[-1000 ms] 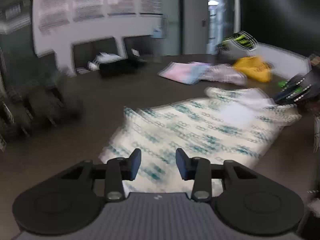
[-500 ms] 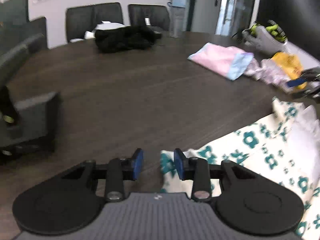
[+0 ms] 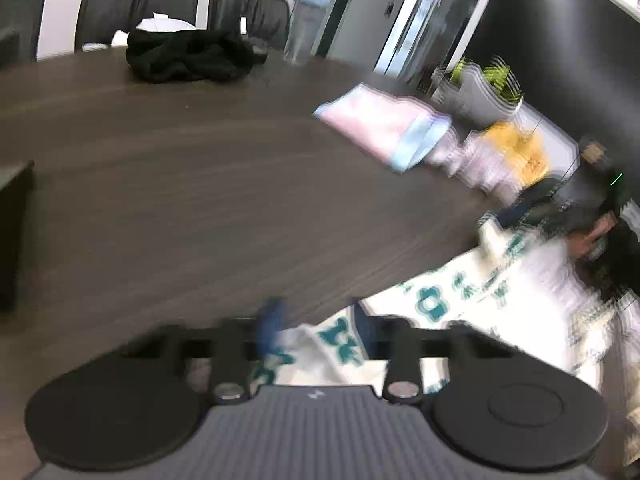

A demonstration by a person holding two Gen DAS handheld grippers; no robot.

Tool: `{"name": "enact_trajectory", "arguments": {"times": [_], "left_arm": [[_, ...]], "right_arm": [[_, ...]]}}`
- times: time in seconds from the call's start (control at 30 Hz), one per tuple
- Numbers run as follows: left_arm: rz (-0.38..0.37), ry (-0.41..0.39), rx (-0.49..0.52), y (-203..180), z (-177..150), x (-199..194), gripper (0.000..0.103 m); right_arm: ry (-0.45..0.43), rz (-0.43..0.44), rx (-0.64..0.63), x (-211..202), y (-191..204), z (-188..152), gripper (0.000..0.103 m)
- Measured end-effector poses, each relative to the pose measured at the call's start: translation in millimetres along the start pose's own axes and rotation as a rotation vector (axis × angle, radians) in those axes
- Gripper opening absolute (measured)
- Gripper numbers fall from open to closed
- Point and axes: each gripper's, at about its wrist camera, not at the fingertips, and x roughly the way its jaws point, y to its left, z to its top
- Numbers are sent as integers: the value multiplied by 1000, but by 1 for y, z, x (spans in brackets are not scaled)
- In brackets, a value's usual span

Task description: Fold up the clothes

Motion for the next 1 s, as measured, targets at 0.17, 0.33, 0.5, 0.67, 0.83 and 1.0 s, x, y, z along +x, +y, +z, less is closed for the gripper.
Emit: {"name": "enact_trajectory", "arguments": {"times": [0.17, 0.33, 0.5, 0.67, 0.83, 1.0], "left_arm": [[31, -87, 59, -21, -8, -22, 3], [98, -193, 181, -64, -28, -80, 0], [129, -222, 196, -89, -65, -107, 1], [197, -153, 85, -77, -60, -93, 54], [270, -72, -14, -47, -18, -47, 66], [212, -9, -140, -32, -2, -20, 64]], "right_arm": [[-46, -50, -59, -25, 13, -5, 1], [-104, -99, -102, -62, 33, -18, 0], [-88, -101, -118, -74, 49, -33, 0], [-81, -82, -90, -72, 52, -36, 56], [-34, -58, 26, -23, 21, -5, 47], [10, -40, 90, 10, 1, 1, 45]]}}
